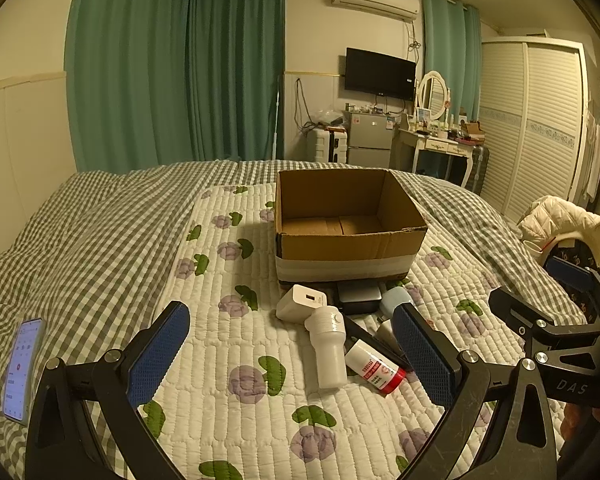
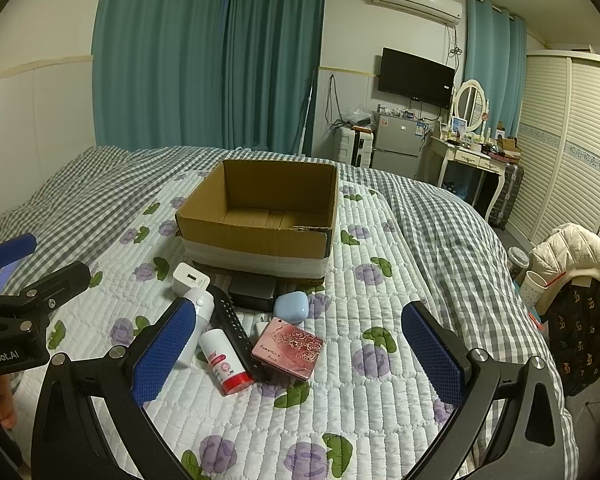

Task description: Organize rigid objects

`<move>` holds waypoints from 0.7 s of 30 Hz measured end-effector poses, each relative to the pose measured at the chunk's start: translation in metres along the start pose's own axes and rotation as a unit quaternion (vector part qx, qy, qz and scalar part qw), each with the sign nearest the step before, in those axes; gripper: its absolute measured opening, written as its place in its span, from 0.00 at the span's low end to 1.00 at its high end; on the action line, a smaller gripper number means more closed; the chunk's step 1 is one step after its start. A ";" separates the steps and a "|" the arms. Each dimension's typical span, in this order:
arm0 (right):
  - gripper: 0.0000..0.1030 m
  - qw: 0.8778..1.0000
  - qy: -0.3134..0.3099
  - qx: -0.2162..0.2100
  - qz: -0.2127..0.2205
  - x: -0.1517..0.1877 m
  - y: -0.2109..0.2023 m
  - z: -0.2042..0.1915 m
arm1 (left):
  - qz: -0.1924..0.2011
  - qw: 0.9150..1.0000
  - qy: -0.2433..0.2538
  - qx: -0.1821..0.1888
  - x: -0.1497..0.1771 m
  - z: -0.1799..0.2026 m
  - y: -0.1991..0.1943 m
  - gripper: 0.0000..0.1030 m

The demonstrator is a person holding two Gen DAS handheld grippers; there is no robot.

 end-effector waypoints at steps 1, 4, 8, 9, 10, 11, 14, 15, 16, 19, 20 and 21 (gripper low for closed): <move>1.00 1.000 0.000 0.000 0.000 0.000 0.000 0.000 | 0.000 1.000 0.000 0.000 0.000 0.000 0.000 1.00; 1.00 1.000 -0.001 0.001 0.000 -0.002 0.001 0.000 | 0.000 1.000 -0.001 0.001 0.000 0.000 0.000 1.00; 1.00 1.000 -0.002 0.000 -0.001 0.006 0.001 -0.002 | 0.001 1.000 0.000 0.000 0.000 0.000 0.000 1.00; 1.00 1.000 -0.002 0.001 0.000 0.006 0.002 -0.003 | 0.001 1.000 0.000 0.000 0.000 -0.001 0.000 1.00; 1.00 1.000 -0.002 0.000 -0.001 0.006 0.002 -0.003 | 0.000 1.000 -0.001 -0.001 0.000 -0.001 0.000 1.00; 1.00 1.000 -0.001 -0.001 0.000 0.005 0.002 -0.004 | 0.000 1.000 -0.001 -0.001 0.000 -0.001 0.000 1.00; 1.00 1.000 -0.003 0.000 -0.001 0.006 0.002 -0.002 | -0.001 1.000 -0.002 -0.001 0.001 -0.002 0.001 1.00; 1.00 1.000 -0.002 -0.001 -0.001 0.005 0.002 -0.002 | -0.002 1.000 -0.002 -0.001 0.000 -0.002 0.001 1.00; 1.00 1.000 -0.002 -0.001 -0.001 0.006 0.001 -0.002 | -0.002 1.000 -0.002 -0.001 0.000 -0.002 0.001 1.00; 1.00 1.000 -0.003 0.000 -0.001 0.006 0.001 -0.002 | -0.002 1.000 0.001 -0.002 0.001 -0.001 0.001 1.00; 1.00 1.000 -0.003 0.000 -0.002 0.006 0.001 -0.002 | -0.002 1.000 0.001 -0.002 0.001 0.000 0.001 1.00; 1.00 1.000 -0.003 0.001 -0.002 0.006 0.001 -0.002 | -0.002 1.000 0.001 -0.002 0.002 0.000 0.001 1.00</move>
Point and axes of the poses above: each gripper's, at about its wrist camera, not at the fingertips, and y roughly the way its jaws point, z to its right, x to its underside, the point moved 8 cm from there along y, roughly the way its jaws point, and after that the axes turned 12 degrees about y, right-handed, at the moved point
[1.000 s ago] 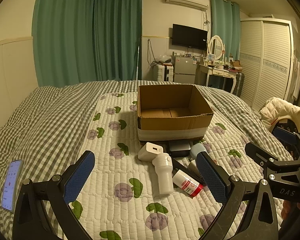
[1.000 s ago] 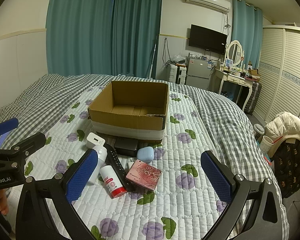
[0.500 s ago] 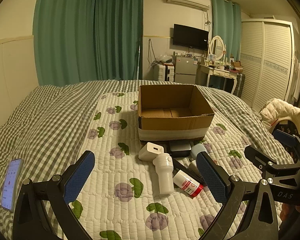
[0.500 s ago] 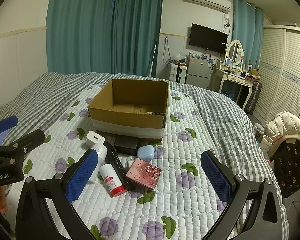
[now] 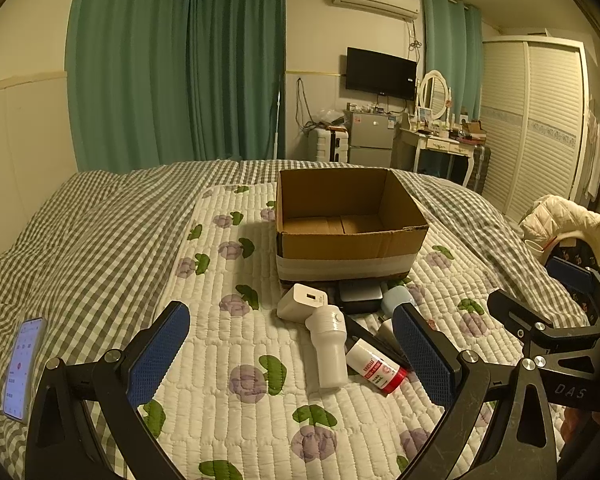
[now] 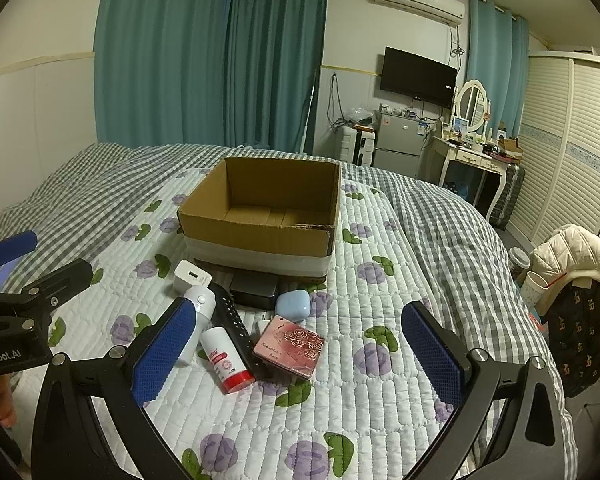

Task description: Organize rigid objects

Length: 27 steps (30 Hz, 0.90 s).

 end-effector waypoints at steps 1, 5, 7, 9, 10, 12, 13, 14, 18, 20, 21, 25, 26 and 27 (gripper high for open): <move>1.00 1.000 0.000 -0.001 -0.002 -0.001 0.001 -0.001 | 0.000 1.000 0.000 0.000 0.000 0.000 0.000 1.00; 1.00 1.000 0.000 -0.001 -0.002 -0.001 0.001 0.000 | 0.000 1.000 0.000 -0.001 0.000 0.001 -0.001 1.00; 1.00 1.000 -0.001 -0.001 -0.002 0.000 0.000 -0.001 | 0.000 1.000 0.000 0.000 0.000 0.001 -0.001 1.00; 1.00 1.000 -0.001 -0.001 -0.004 0.000 0.001 -0.001 | -0.002 1.000 0.000 -0.001 0.000 0.001 -0.001 1.00; 1.00 1.000 0.000 -0.001 -0.004 0.001 0.000 -0.001 | -0.003 1.000 0.000 -0.001 0.000 0.001 -0.001 1.00; 1.00 1.000 0.000 -0.001 -0.005 0.000 0.000 0.000 | -0.004 1.000 0.000 0.000 0.000 0.001 -0.001 1.00; 1.00 1.000 0.000 -0.001 -0.005 0.000 0.001 0.000 | -0.005 1.000 -0.001 0.000 0.000 0.002 0.000 1.00; 1.00 1.000 -0.001 -0.001 -0.005 0.000 0.001 0.000 | -0.005 1.000 -0.001 0.001 0.000 0.002 0.000 1.00; 1.00 1.000 0.000 -0.002 -0.006 0.000 0.001 0.000 | -0.007 1.000 -0.003 0.002 0.000 0.002 0.001 1.00; 1.00 1.000 -0.001 -0.002 -0.006 0.000 0.001 0.000 | -0.007 1.000 -0.002 0.002 0.000 0.002 0.001 1.00; 1.00 1.000 -0.002 -0.002 -0.006 0.000 0.001 0.000 | -0.006 1.000 -0.002 0.002 0.000 0.002 0.001 1.00; 1.00 1.000 -0.002 -0.002 -0.006 0.000 0.001 -0.001 | -0.005 1.000 -0.003 0.001 -0.001 0.002 0.001 1.00; 1.00 1.000 -0.002 -0.003 -0.006 0.000 0.001 -0.001 | -0.004 1.000 -0.005 0.001 -0.001 0.002 0.000 1.00; 1.00 1.000 -0.003 -0.005 -0.008 0.000 0.001 -0.002 | -0.004 1.000 -0.007 0.002 -0.001 0.002 0.000 1.00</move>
Point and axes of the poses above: each gripper's, at about its wrist camera, not at the fingertips, and y roughly the way its jaws point, z to its right, x to its underside, the point moved 8 cm from there along y, roughly the way its jaws point, and after that the axes turned 12 degrees about y, right-handed, at the moved point
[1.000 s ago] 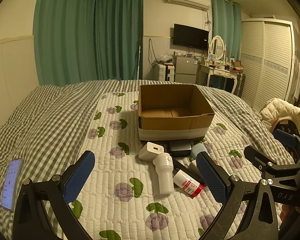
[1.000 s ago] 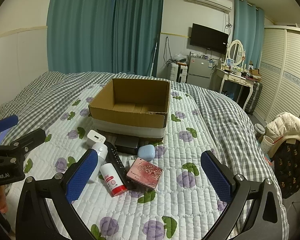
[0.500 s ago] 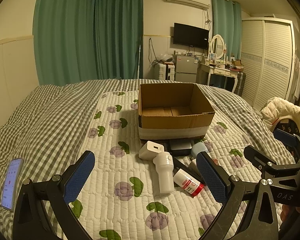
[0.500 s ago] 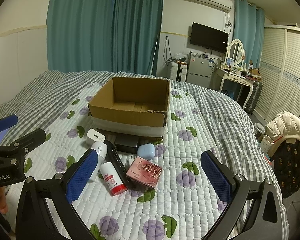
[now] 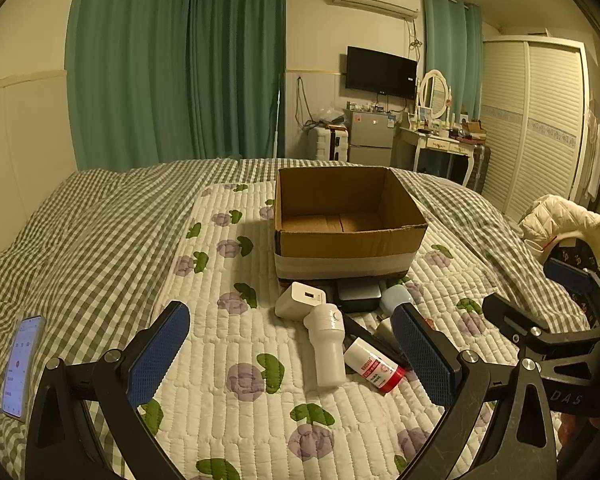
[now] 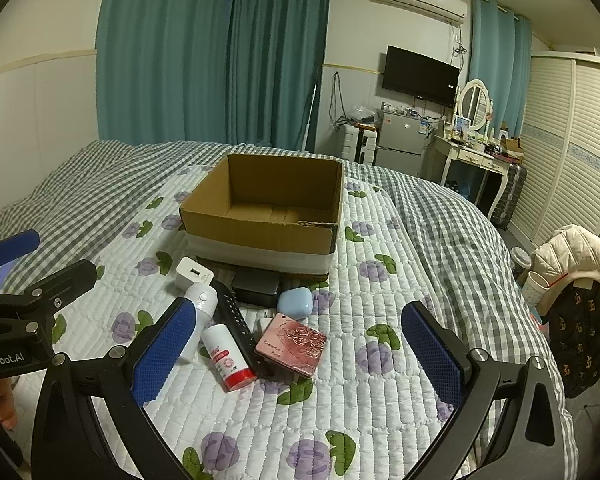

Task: Organize rigid objects
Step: 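Grasp the white cylindrical bottle with the left gripper while the right gripper grasps the pink Romantic Rose tin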

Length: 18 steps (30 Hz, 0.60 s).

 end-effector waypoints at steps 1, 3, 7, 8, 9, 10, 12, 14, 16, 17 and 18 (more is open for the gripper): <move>1.00 1.000 -0.001 -0.002 -0.001 0.000 0.000 0.000 | 0.000 1.000 -0.002 0.001 0.000 0.000 0.000 1.00; 1.00 1.000 -0.004 -0.003 -0.002 0.000 0.000 -0.001 | -0.001 1.000 -0.005 0.001 -0.001 -0.001 0.000 1.00; 1.00 1.000 -0.001 -0.004 -0.004 0.001 0.000 -0.002 | -0.004 1.000 -0.013 0.000 -0.001 -0.002 -0.001 1.00; 1.00 1.000 0.001 -0.005 -0.007 0.002 0.001 -0.003 | -0.005 1.000 -0.018 0.001 -0.001 -0.003 -0.001 1.00; 1.00 1.000 0.001 -0.006 -0.009 0.002 0.002 -0.004 | -0.007 1.000 -0.021 0.002 -0.001 -0.003 -0.001 1.00; 1.00 1.000 0.000 -0.005 -0.011 0.003 0.003 -0.004 | -0.009 1.000 -0.022 0.005 -0.001 -0.003 0.000 1.00; 1.00 1.000 -0.009 -0.002 -0.017 0.004 0.008 -0.007 | -0.012 1.000 -0.018 0.007 -0.002 -0.001 0.002 1.00; 1.00 1.000 -0.014 0.001 -0.020 0.003 0.013 -0.007 | -0.023 1.000 -0.006 -0.001 -0.004 0.000 0.009 1.00; 1.00 1.000 -0.008 0.005 -0.024 0.000 0.021 -0.005 | -0.036 0.999 0.002 -0.012 -0.002 0.000 0.019 1.00; 1.00 1.000 -0.001 0.009 -0.028 -0.001 0.027 -0.002 | -0.047 0.999 0.003 -0.012 0.000 0.001 0.029 1.00; 1.00 0.999 0.005 0.014 -0.035 -0.001 0.034 0.001 | -0.054 0.999 0.002 -0.010 0.003 0.001 0.034 1.00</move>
Point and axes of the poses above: each gripper's, at about its wrist camera, not at the fingertips, and y roughly the way its jaws point, z to its right, x to its underside, the point moved 8 cm from there along y, roughly the way its jaws point, and after that the axes turned 12 degrees about y, right-handed, at the moved point
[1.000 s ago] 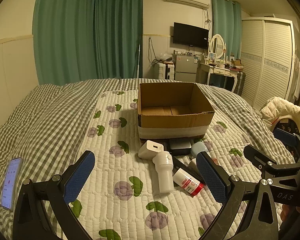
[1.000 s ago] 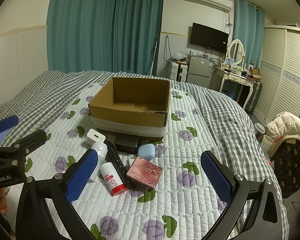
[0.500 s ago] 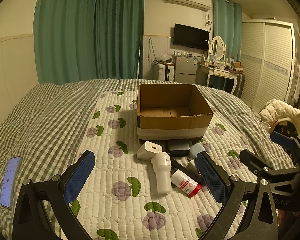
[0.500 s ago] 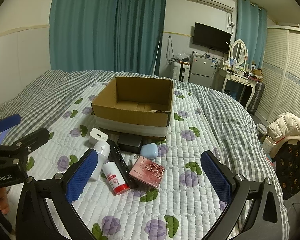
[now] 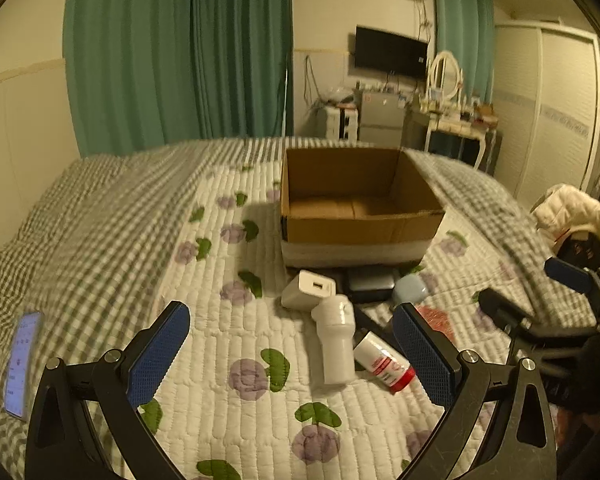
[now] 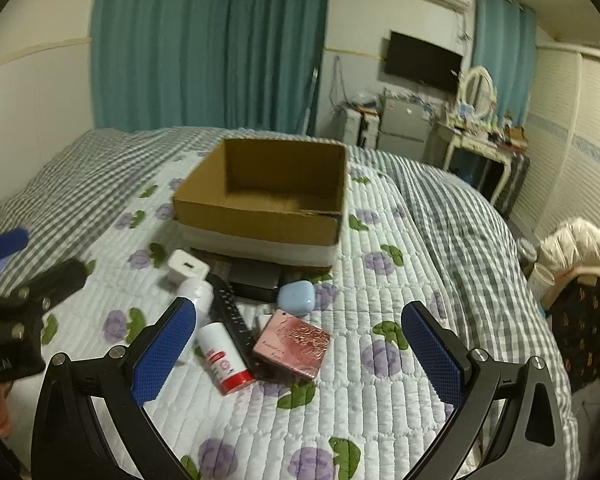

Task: Organize rigid objects
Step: 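Grasp the white cylindrical bottle with the left gripper while the right gripper grasps the pink Romantic Rose tin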

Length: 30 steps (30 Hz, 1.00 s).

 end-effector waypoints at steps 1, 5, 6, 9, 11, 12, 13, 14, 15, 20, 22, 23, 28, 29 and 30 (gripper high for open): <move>1.00 1.000 0.006 0.004 -0.008 0.000 0.008 0.003 | -0.010 1.000 -0.001 0.002 0.003 0.001 0.009 1.00; 1.00 0.999 0.026 0.018 -0.041 0.008 0.042 0.014 | -0.054 0.998 0.017 0.001 0.026 0.010 0.050 0.98; 1.00 0.998 0.026 0.023 -0.050 0.011 0.049 0.015 | -0.065 0.998 0.018 0.005 0.032 0.013 0.059 0.94; 1.00 0.997 0.020 0.036 -0.072 0.022 0.069 0.019 | -0.096 0.995 0.008 0.019 0.049 0.020 0.089 0.90; 1.00 0.996 0.019 0.037 -0.084 0.027 0.080 0.019 | -0.110 0.994 0.002 0.028 0.054 0.024 0.103 0.85; 1.00 0.995 0.020 0.038 -0.088 0.030 0.084 0.020 | -0.114 0.993 0.001 0.033 0.055 0.027 0.109 0.83; 1.00 0.995 0.021 0.041 -0.093 0.033 0.089 0.021 | -0.117 0.992 0.002 0.039 0.056 0.030 0.114 0.82; 1.00 0.994 0.024 0.041 -0.099 0.036 0.094 0.021 | -0.120 0.992 0.003 0.044 0.057 0.033 0.119 0.82; 1.00 0.993 0.026 0.041 -0.104 0.039 0.098 0.022 | -0.121 0.991 0.004 0.048 0.057 0.036 0.123 0.82; 1.00 0.991 0.030 0.042 -0.127 0.051 0.116 0.022 | -0.125 0.989 0.003 0.081 0.055 0.045 0.138 0.59; 1.00 0.990 0.034 0.040 -0.132 0.053 0.118 0.022 | -0.123 0.987 0.005 0.107 0.055 0.051 0.139 0.39; 1.00 0.990 0.034 0.039 -0.134 0.055 0.119 0.021 | -0.121 0.987 0.009 0.108 0.055 0.053 0.137 0.39; 1.00 0.987 0.047 0.031 -0.152 0.062 0.128 0.019 | -0.107 0.990 0.020 0.093 0.055 0.048 0.121 0.38; 0.99 0.986 0.051 0.029 -0.158 0.064 0.130 0.018 | -0.105 0.990 0.016 0.092 0.054 0.044 0.116 0.38; 0.98 0.985 0.054 0.025 -0.163 0.066 0.132 0.016 | -0.106 0.990 0.014 0.090 0.054 0.039 0.114 0.38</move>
Point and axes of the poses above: each gripper's, at about its wrist camera, not at the fingertips, and y roughly the way its jaws point, z to its right, x to its underside, the point moved 8 cm from there along y, roughly the way its jaws point, and after that the axes turned 12 degrees about y, right-handed, at the moved point
